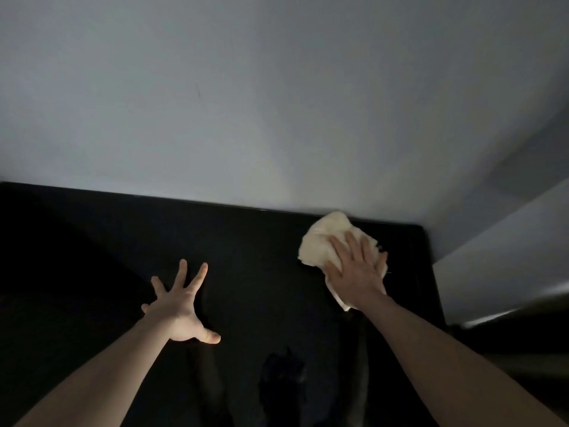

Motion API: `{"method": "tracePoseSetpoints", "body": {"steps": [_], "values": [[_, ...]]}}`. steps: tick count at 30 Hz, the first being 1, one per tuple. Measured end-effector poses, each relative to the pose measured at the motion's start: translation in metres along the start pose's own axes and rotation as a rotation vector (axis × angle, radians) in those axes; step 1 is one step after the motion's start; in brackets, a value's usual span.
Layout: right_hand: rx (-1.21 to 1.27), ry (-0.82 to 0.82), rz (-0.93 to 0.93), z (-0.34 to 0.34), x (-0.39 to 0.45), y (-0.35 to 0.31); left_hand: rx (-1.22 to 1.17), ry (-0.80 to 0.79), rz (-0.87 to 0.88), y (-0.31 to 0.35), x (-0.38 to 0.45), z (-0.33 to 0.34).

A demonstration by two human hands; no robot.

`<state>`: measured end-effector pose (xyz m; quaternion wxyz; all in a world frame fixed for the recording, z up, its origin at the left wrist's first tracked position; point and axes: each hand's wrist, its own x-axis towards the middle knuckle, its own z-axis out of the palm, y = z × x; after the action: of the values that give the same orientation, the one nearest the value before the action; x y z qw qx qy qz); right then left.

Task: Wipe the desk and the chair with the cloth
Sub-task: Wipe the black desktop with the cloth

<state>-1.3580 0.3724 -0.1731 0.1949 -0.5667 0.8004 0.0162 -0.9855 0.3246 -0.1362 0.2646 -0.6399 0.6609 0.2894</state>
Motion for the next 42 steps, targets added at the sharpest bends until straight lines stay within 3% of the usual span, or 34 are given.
{"method": "tracePoseSetpoints", "body": {"steps": [3,9,15,19,23,26,31,37,42], "values": [[0.135,0.025,0.171,0.001,-0.021,0.039,-0.008,0.008,-0.004,0.005,-0.002,-0.002],[0.25,0.119,0.512,0.019,-0.063,0.05,-0.019,0.082,0.033,0.0,-0.017,0.007],[0.302,0.105,0.726,0.029,-0.094,0.0,-0.115,0.236,0.256,-0.051,-0.057,0.048],[0.252,0.051,0.691,0.046,-0.107,-0.081,-0.08,0.281,0.221,-0.142,-0.069,0.054],[0.217,-0.018,0.594,0.069,-0.117,-0.189,-0.087,0.318,0.022,-0.26,-0.062,0.047],[0.207,-0.06,0.473,0.09,-0.116,-0.286,-0.133,0.244,-0.097,-0.341,-0.056,0.043],[0.165,-0.109,0.208,0.121,-0.115,-0.426,-0.089,0.177,-0.005,-0.394,-0.056,0.047],[0.156,-0.142,0.043,0.13,-0.142,-0.411,-0.095,0.084,-0.026,-0.398,-0.054,0.037],[0.187,-0.117,0.123,0.123,-0.158,-0.374,-0.092,0.059,-0.03,-0.396,-0.052,0.032]]}}
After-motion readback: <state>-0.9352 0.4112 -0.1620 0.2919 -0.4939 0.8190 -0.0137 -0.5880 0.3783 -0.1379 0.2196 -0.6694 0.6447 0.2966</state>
